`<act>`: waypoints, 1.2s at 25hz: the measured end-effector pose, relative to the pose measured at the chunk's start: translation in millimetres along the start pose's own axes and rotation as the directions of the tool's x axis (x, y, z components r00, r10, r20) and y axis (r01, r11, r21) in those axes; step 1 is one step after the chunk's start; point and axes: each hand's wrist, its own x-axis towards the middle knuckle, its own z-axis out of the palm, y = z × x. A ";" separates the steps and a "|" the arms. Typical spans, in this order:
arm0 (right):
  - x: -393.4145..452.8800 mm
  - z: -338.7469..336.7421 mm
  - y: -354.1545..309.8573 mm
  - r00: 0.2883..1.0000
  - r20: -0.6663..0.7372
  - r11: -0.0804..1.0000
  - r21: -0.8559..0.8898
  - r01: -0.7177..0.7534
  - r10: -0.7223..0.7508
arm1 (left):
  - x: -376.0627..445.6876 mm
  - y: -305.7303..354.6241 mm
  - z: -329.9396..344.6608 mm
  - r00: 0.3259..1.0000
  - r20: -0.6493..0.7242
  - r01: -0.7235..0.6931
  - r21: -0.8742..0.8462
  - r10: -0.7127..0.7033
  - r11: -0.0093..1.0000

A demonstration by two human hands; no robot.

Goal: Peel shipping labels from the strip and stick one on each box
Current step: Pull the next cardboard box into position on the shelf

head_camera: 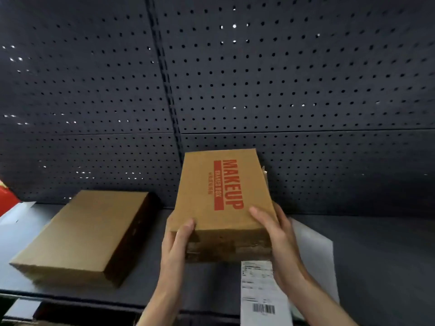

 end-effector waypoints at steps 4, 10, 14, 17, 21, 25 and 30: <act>3.6 -138.0 -18.4 0.996 -0.080 0.999 -0.018 -0.031 0.029 | -41.7 -36.3 125.0 0.990 0.105 0.094 -0.020 -0.091 0.995; -2.6 -293.4 -37.8 0.984 -0.168 0.998 -0.021 -0.061 0.057 | -98.8 -81.0 263.8 0.973 0.216 0.097 -0.042 -0.086 0.994; -3.6 -346.4 -37.3 0.978 -0.200 0.998 -0.005 -0.069 0.067 | -109.5 -105.9 311.0 0.965 0.241 0.127 -0.068 -0.108 0.990; -4.0 -364.5 -33.0 0.975 -0.209 0.997 0.016 -0.079 0.081 | -113.4 -114.8 326.7 0.960 0.253 0.138 -0.065 -0.118 0.988; -5.2 -375.5 -22.5 0.973 -0.201 0.993 0.013 -0.114 0.114 | -114.2 -131.8 330.1 0.962 0.239 0.143 -0.036 -0.131 0.989; -5.1 -378.1 -16.4 0.965 -0.234 0.989 -0.050 -0.136 0.121 | -116.4 -144.4 326.9 0.955 0.249 0.169 -0.004 -0.163 0.986; -5.3 -377.4 -8.9 0.956 -0.267 0.984 -0.095 -0.151 0.121 | -116.6 -147.5 322.0 0.957 0.253 0.135 0.034 -0.139 0.990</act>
